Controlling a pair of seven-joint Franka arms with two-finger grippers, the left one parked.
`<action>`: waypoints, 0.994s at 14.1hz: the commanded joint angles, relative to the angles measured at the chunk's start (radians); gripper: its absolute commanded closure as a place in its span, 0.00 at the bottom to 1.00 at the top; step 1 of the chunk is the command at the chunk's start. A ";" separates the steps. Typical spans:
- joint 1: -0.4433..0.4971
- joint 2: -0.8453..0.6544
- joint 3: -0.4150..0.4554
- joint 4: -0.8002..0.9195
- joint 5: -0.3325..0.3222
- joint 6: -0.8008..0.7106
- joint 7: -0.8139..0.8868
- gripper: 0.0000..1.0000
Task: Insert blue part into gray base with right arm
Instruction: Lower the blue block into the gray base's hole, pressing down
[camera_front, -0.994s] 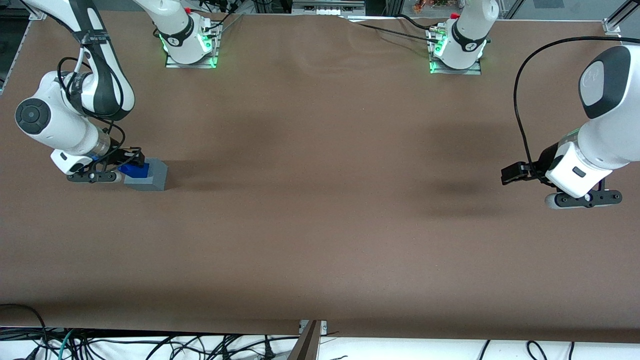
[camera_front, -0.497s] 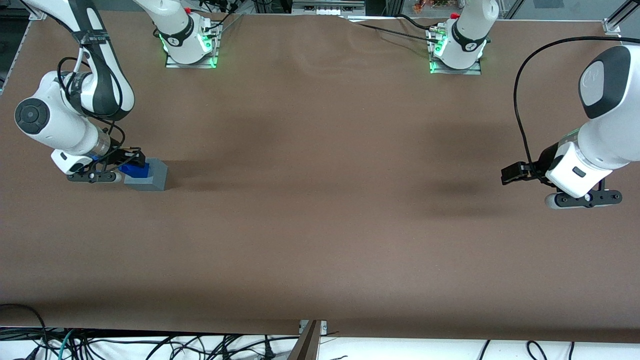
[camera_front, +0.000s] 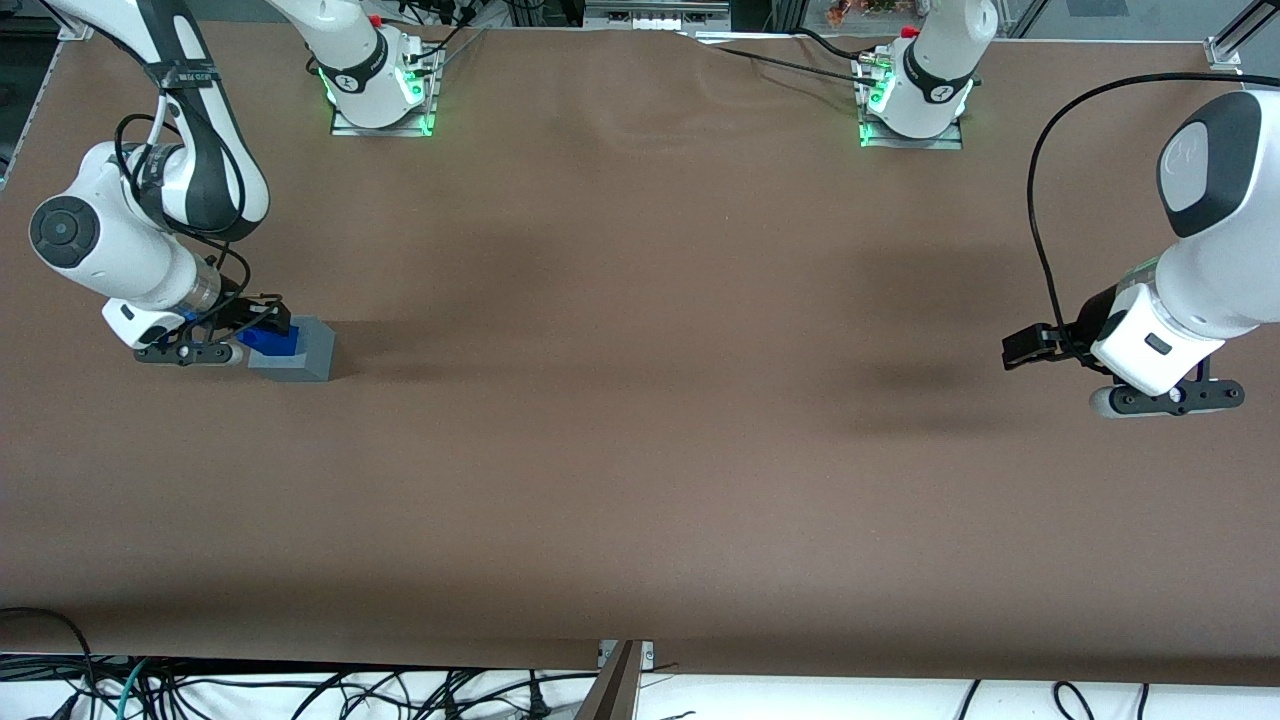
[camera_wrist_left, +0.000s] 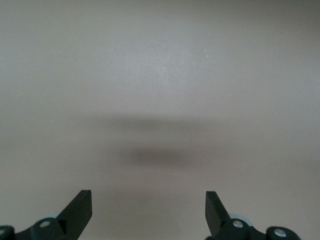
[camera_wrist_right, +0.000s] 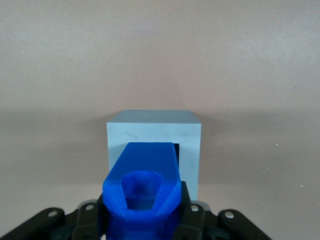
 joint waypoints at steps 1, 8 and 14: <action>-0.005 0.003 0.006 -0.031 0.021 0.042 -0.023 0.78; -0.005 0.006 0.006 -0.031 0.021 0.044 -0.023 0.78; -0.005 0.009 0.006 -0.048 0.023 0.065 -0.023 0.78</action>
